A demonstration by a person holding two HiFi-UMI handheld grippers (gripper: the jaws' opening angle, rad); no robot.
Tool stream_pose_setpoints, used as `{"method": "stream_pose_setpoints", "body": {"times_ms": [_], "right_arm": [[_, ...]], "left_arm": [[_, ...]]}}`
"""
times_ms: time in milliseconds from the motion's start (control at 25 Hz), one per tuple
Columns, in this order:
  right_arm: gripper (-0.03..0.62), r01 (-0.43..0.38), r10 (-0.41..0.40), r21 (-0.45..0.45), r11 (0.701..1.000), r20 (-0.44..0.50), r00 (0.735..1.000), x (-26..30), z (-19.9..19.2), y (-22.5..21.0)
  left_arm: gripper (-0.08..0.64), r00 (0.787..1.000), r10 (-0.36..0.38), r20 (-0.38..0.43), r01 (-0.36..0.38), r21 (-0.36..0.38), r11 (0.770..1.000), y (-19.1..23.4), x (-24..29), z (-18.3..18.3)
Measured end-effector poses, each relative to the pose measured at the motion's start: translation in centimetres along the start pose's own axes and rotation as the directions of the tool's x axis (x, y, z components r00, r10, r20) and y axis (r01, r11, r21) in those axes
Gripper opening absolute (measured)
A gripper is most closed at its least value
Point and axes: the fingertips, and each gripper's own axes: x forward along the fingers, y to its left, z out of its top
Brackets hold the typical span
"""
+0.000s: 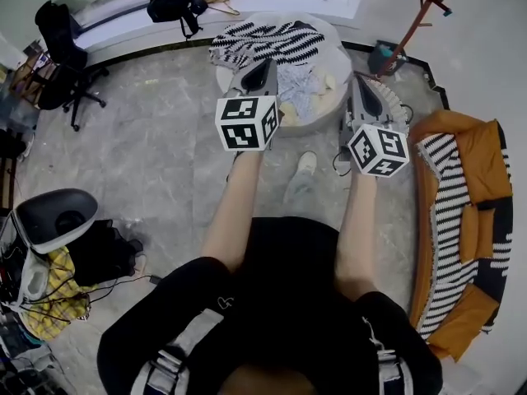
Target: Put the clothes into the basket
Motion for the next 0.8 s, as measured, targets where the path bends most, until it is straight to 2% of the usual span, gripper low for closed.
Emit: {"method": "stream_pose_setpoints", "body": {"times_ms": [200, 320, 480, 600, 800], "right_arm": [[0.012, 0.034, -0.032, 0.043, 0.998, -0.054, 0.998, 4.7, -2.5, -6.4], [0.012, 0.034, -0.029, 0.050, 0.998, -0.090, 0.995, 8.6, -3.9, -10.6], [0.012, -0.013, 0.016, 0.032, 0.999, -0.107, 0.994, 15.4, -4.5, -14.4], [0.012, -0.047, 0.056, 0.069, 0.996, -0.129, 0.990, 20.6, -5.7, -16.4], [0.012, -0.051, 0.073, 0.145, 0.988, -0.150, 0.986, 27.4, -7.3, -22.1]], "left_arm": [[0.009, 0.997, -0.017, -0.078, 0.015, -0.026, 1.000, -0.1, 7.5, -3.6], [0.009, 0.991, 0.005, -0.132, -0.012, -0.052, 0.999, 0.5, 12.7, -6.6], [0.009, 0.970, 0.057, -0.236, -0.073, -0.057, 0.996, 2.6, 19.2, -9.8], [0.009, 0.958, 0.098, -0.269, -0.113, -0.042, 0.993, 4.5, 23.7, -9.8], [0.009, 0.958, 0.106, -0.268, -0.120, -0.039, 0.992, 5.3, 32.0, -8.7]]}}
